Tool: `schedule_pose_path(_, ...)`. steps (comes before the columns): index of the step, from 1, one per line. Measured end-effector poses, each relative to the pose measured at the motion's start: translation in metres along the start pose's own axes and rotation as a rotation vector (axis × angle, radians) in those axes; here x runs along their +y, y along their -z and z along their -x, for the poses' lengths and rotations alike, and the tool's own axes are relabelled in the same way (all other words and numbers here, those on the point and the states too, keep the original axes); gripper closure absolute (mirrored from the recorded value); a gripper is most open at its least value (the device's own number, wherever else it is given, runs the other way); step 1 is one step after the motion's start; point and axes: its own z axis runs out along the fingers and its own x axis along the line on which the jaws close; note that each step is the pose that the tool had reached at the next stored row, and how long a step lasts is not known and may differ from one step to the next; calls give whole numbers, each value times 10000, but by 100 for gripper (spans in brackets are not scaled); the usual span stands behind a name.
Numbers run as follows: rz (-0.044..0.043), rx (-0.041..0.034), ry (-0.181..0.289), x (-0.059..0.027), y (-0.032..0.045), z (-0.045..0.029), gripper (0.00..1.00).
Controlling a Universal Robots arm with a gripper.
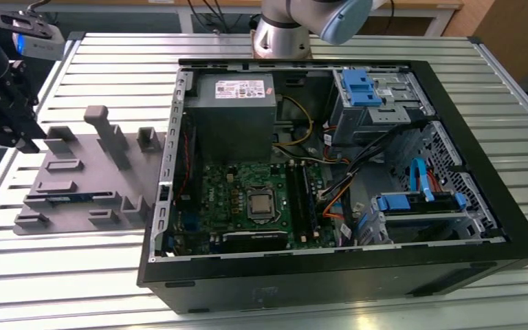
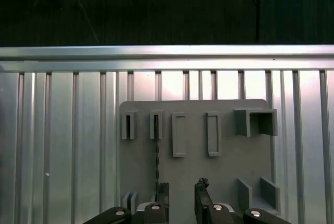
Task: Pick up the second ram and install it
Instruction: 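Pick up the second ram and move it above second insertion slot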
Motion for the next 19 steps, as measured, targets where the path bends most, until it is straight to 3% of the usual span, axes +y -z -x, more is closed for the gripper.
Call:
schedule_pose_path(11, 0, -1, 0, 13, -20, -19, 67)
schedule_pose_path(19, 0, -1, 0, 12, -85, -26, 67)
